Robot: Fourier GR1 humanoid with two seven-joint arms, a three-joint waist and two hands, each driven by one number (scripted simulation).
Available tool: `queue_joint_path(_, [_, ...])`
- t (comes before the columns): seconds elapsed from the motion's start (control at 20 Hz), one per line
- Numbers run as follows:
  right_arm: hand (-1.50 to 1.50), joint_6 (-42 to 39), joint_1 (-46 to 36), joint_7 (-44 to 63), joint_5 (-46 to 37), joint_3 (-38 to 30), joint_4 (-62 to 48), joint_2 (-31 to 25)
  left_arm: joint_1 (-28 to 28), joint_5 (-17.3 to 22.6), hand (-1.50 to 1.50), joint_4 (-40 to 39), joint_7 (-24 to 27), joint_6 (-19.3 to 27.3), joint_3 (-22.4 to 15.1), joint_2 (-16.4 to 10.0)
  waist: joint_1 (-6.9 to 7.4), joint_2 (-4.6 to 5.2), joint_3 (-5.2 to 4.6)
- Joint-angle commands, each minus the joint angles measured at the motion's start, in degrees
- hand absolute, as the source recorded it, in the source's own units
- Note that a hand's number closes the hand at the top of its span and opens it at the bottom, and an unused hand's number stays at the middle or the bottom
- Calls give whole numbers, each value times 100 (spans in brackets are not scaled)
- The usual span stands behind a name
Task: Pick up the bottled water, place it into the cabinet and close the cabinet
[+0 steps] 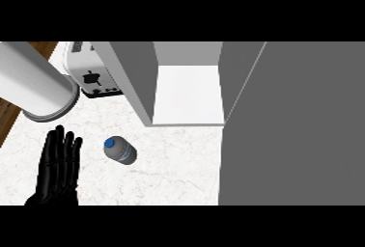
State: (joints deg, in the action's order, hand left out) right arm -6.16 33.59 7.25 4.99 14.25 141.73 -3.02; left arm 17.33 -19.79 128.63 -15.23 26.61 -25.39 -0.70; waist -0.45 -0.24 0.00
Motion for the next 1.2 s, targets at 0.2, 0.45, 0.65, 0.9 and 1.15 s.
queue_joint_path(0.2, [-150,-124,862,-299,-3,94,674,-151,267,523,-150,-1034,1199,411,462,67,-9,5,-6])
queue_joint_path(0.45, [-150,-30,922,-25,-277,526,1043,-126,-85,820,-150,-1935,1619,531,681,68,-17,16,-10])
queue_joint_path(0.65, [-150,-101,1246,-612,-421,589,797,-131,-183,1681,-150,-2557,2253,5,1474,4,-23,12,-11])
queue_joint_path(0.9, [-150,-394,1820,-1101,-87,309,876,-414,-268,2111,-150,-3669,3236,-286,1834,60,-71,2,-9])
queue_joint_path(1.15, [-150,-435,1829,-1482,85,172,548,-429,-980,2655,-150,-4854,3847,-428,2460,65,-56,17,-6])
